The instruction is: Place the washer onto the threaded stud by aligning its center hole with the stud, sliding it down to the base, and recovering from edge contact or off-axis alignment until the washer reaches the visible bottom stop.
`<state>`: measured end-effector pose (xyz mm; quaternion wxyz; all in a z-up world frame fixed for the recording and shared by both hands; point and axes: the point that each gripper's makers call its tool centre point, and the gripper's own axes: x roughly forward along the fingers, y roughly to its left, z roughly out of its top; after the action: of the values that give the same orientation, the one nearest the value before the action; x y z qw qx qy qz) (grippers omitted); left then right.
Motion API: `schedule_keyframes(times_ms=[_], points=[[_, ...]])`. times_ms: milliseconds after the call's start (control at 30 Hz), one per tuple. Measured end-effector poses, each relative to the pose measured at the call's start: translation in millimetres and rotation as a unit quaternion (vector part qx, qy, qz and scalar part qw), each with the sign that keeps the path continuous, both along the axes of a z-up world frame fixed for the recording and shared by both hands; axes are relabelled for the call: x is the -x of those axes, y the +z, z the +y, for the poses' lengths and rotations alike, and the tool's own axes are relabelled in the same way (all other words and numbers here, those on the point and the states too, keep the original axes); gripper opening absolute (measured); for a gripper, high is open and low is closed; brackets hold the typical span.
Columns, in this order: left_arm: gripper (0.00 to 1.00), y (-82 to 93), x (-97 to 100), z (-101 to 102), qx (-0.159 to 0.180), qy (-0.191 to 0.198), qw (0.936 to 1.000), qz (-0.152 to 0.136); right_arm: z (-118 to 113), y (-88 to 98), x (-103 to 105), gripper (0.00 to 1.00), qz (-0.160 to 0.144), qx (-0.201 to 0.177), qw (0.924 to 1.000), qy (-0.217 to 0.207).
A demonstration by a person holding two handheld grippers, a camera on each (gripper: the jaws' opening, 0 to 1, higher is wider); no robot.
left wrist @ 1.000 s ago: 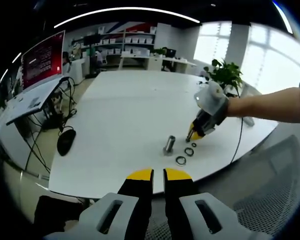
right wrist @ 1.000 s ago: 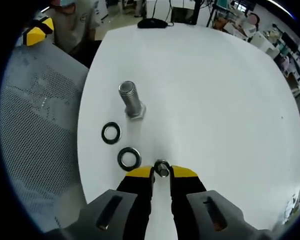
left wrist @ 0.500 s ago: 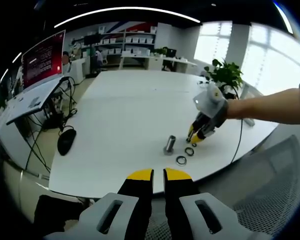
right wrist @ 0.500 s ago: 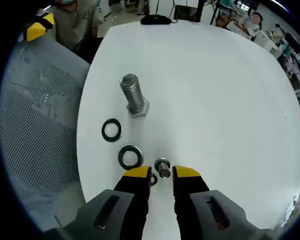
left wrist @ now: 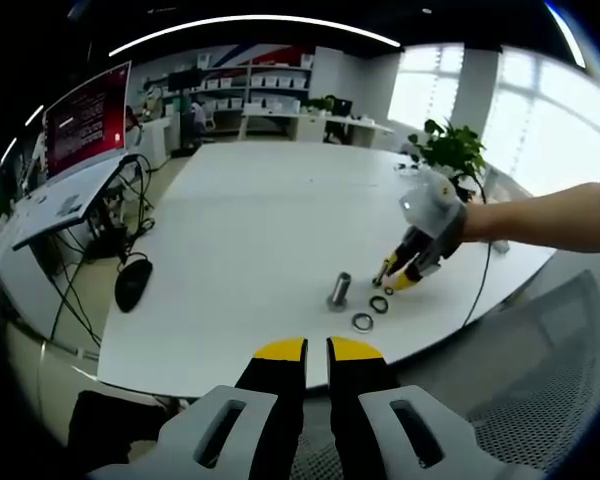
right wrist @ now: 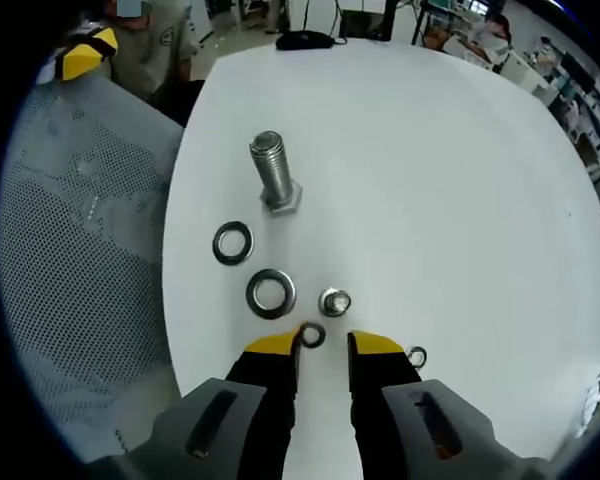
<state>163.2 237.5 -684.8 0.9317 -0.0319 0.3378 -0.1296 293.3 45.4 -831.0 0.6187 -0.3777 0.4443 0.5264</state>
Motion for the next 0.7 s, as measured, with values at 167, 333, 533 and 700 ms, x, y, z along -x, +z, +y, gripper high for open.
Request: schedule_keyframes(times_ms=[167,333,533,700], points=[[0.05,0.2,-0.1,0,0.0,0.0,1.0,-0.001,0,-5.8,7,0.21,0.007,-0.002,1.0,-0.005],[0.05,0.1,0.0,0,0.0,0.0,1.0,-0.001,0,-9.6,7,0.2,0.009,0.003,0.9999,-0.006],[0.05,0.3,-0.3,0,0.001,0.0,1.0,-0.001,1,-11.1,6,0.19,0.009,0.004,0.9999,-0.008],[0.05,0.4,-0.4,0,0.0,-0.001,1.0,-0.001,1,-11.9,4,0.15,-0.003,0.008,1.0,0.005]])
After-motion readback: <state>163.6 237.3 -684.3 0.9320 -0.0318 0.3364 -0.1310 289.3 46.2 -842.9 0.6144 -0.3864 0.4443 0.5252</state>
